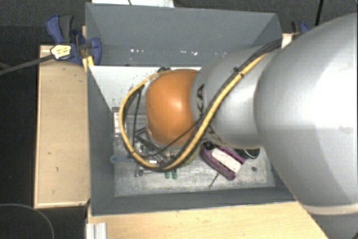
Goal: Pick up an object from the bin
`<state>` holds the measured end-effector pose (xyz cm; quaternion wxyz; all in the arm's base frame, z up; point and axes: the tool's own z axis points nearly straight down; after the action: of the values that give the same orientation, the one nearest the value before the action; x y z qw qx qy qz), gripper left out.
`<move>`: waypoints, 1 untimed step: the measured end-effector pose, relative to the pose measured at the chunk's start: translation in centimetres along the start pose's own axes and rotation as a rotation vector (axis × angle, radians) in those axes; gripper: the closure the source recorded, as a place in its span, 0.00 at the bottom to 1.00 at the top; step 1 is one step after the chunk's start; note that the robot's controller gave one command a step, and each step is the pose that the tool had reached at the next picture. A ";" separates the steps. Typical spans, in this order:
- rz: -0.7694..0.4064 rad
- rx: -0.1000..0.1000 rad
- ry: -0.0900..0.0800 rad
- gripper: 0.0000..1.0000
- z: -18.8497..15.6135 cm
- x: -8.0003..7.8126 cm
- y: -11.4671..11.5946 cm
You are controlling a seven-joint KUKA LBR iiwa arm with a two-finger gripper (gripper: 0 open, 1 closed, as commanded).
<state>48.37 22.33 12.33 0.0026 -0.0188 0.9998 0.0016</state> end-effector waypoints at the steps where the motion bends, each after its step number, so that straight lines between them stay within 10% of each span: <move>1: 0.001 0.000 0.000 1.00 -1.8 -0.1 0.0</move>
Offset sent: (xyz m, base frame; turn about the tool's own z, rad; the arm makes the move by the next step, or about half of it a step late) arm -0.0001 -0.0001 0.0167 0.0000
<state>48.46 22.35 14.12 0.0026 -0.0181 0.9998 0.0016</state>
